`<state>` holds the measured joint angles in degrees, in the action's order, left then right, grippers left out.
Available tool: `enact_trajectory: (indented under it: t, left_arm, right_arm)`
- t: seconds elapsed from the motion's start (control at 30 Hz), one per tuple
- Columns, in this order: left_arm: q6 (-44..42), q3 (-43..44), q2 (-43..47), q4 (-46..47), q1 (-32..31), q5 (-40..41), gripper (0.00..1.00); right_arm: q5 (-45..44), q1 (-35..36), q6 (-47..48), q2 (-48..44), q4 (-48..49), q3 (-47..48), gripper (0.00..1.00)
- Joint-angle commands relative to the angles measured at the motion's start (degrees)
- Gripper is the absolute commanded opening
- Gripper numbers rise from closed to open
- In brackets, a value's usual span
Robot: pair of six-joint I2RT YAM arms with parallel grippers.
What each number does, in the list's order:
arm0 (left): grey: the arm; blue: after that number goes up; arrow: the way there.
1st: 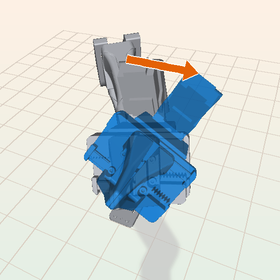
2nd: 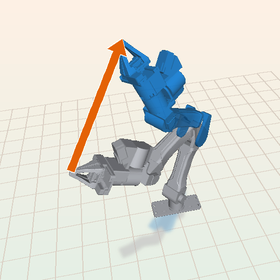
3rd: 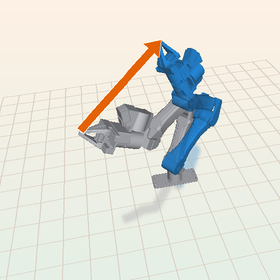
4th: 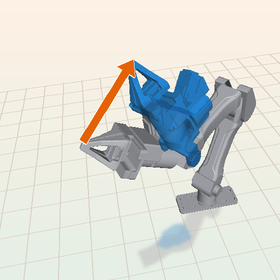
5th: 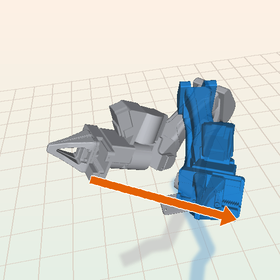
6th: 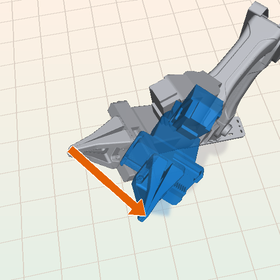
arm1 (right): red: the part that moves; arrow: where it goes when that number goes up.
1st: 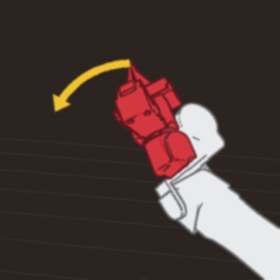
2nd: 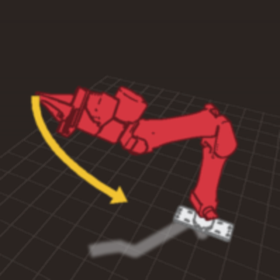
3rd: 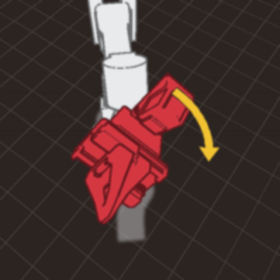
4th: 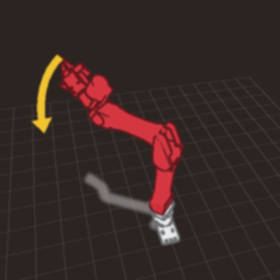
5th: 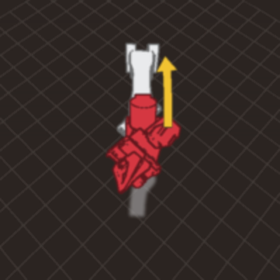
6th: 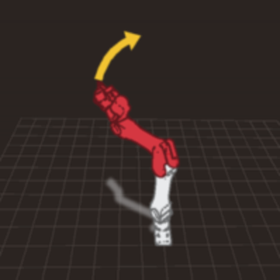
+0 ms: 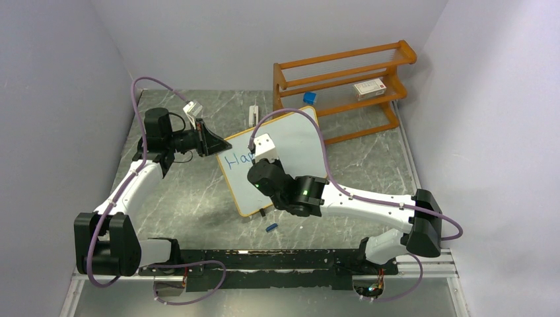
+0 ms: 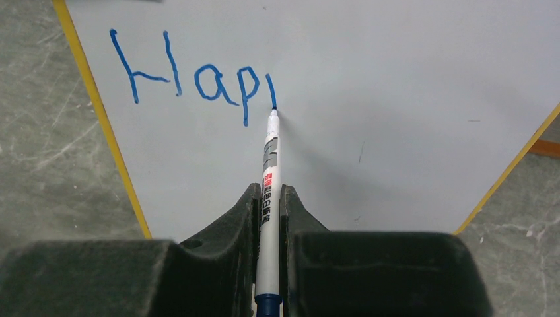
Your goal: Write a sentence on the whiteboard
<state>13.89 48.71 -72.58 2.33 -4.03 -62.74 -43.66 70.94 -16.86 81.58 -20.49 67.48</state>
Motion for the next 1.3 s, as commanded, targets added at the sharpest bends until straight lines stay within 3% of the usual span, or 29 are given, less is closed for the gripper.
enact_trajectory:
  t: [0.0, 0.2, 0.8, 1.27]
  left_arm:
    - [-2.2, 0.3, -0.9, -1.7, -1.1, -0.3, 0.05]
    - [-2.1, 0.3, -1.0, -1.5, -1.1, -0.3, 0.05]
    - [-2.1, 0.2, -1.2, -1.6, -1.1, -0.3, 0.05]
    - [-2.1, 0.2, -1.2, -1.7, -1.1, -0.5, 0.05]
  right_arm:
    - [1.0, -0.4, -2.8, 0.4, -3.7, 0.8, 0.0]
    - [1.5, -0.4, -3.7, 0.0, -4.6, 0.6, 0.0]
    - [-1.1, -0.6, 2.9, -1.8, 6.9, -0.2, 0.0]
    - [0.9, -1.4, 2.8, 0.1, 5.8, 0.9, 0.0]
